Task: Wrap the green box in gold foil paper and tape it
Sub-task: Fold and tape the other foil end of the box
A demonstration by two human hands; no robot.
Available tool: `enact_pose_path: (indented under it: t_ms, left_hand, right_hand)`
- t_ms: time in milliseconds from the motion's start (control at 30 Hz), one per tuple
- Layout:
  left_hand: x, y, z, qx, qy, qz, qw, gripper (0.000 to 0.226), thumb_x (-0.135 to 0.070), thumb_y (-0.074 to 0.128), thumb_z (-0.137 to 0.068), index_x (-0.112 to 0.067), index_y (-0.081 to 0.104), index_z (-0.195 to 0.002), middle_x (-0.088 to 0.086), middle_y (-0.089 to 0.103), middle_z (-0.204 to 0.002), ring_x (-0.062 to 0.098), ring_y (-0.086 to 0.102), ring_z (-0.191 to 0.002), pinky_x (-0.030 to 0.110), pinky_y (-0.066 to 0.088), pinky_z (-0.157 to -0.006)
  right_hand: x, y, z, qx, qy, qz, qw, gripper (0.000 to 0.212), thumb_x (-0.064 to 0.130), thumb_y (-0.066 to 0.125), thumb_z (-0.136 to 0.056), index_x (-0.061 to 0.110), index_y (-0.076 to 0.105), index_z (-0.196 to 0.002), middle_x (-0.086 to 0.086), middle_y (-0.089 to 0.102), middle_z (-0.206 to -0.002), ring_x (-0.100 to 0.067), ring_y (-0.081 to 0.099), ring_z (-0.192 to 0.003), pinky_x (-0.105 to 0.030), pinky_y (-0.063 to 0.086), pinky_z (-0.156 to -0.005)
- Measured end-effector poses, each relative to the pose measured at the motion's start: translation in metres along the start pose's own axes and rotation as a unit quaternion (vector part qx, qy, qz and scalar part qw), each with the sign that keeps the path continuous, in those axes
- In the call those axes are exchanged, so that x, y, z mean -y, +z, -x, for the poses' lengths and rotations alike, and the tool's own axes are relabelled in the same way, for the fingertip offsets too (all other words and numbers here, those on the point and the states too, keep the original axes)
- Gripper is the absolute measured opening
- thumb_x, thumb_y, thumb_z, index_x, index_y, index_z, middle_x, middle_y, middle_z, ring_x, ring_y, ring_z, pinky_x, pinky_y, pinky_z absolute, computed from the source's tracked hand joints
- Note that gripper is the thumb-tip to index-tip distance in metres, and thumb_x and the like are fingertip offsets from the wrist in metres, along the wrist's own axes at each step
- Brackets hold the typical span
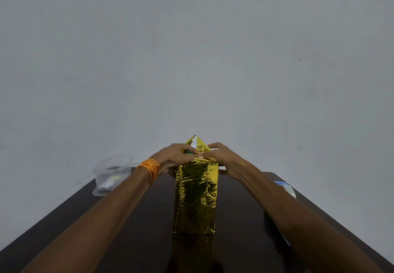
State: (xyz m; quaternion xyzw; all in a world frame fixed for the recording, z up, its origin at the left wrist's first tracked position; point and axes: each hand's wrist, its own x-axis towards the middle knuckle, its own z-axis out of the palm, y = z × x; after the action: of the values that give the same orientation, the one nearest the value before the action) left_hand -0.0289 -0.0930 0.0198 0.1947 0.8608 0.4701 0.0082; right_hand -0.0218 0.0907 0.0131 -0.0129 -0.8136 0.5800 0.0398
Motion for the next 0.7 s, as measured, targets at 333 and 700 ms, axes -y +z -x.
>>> enact_pose_path:
  t_ms: [333, 700]
  left_hand:
    - [-0.004, 0.003, 0.005, -0.002, -0.007, 0.016, 1.0, 0.044, -0.042, 0.076, -0.081, -0.024, 0.068, -0.121, 0.009, 0.057, -0.13, 0.026, 0.053, -0.12, 0.038, 0.047, -0.091]
    - [-0.012, 0.006, 0.021, -0.008, -0.043, 0.018, 0.999, 0.034, -0.046, 0.069, -0.087, -0.036, 0.064, -0.119, 0.004, 0.064, -0.108, 0.02, 0.062, -0.093, 0.041, 0.054, -0.083]
  right_hand:
    - [-0.004, -0.001, 0.014, -0.008, -0.006, 0.024, 1.0, 0.056, 0.034, 0.073, -0.087, 0.016, 0.047, -0.132, -0.005, 0.054, -0.119, -0.015, 0.051, -0.099, -0.028, 0.038, -0.064]
    - [-0.024, 0.011, 0.019, -0.104, -0.021, -0.113, 0.988, 0.077, 0.07, 0.065, -0.067, 0.011, 0.059, -0.118, -0.008, 0.065, -0.113, -0.023, 0.064, -0.102, -0.044, 0.055, -0.088]
